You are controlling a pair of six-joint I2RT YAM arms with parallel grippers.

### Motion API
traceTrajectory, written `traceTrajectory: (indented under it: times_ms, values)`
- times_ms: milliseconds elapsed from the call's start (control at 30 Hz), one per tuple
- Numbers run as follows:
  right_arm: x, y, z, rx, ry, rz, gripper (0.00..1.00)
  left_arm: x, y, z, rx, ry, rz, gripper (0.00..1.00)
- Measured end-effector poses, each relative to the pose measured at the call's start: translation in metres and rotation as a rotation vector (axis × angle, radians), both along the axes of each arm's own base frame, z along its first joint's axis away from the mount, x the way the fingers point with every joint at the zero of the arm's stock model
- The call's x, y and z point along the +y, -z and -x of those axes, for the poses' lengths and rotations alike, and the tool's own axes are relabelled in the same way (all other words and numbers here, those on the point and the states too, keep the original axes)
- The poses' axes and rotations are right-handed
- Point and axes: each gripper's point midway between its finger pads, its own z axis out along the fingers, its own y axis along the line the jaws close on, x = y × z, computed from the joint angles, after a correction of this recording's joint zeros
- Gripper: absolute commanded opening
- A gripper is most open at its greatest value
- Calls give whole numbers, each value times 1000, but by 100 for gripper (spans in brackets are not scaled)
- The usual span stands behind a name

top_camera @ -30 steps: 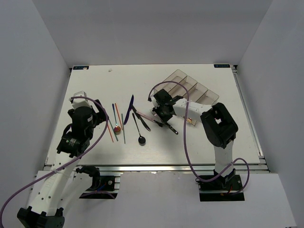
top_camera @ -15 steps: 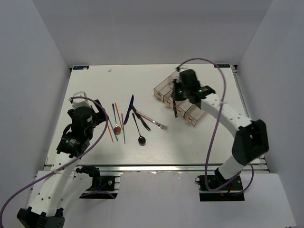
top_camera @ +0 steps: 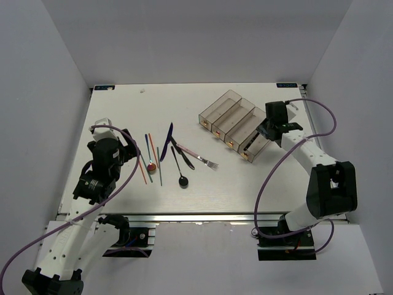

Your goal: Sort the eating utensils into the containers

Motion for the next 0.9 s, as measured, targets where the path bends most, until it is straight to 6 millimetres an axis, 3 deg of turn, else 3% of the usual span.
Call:
traceTrajectory:
  times_ms: [133,333,367,500,600,633,800,900]
  values:
    - [-9,19,5,35,79,-16,0,0,0,0,0,1,-1,98]
    - [-24,27,-6,40,143,-20,1,0,1,0,3,1,-4,98]
    - [-26,29,-8,45,149,-18,4,0,0,0,2,1,-4,98]
    - [-32,40,-9,73,160,-11,45,0,1,-1,5,0,-5,98]
    - [-31,40,-10,75,148,-20,63,-1,7,-3,26,2,-8,98]
    - [-31,39,-10,73,146,-22,88,-3,9,-5,37,4,-5,98]
    - [-27,21,-18,40,118,-28,89,-27,30,-22,134,41,69,98]
    - [-24,-2,-21,4,87,-25,89,-57,42,-39,203,57,73,98]
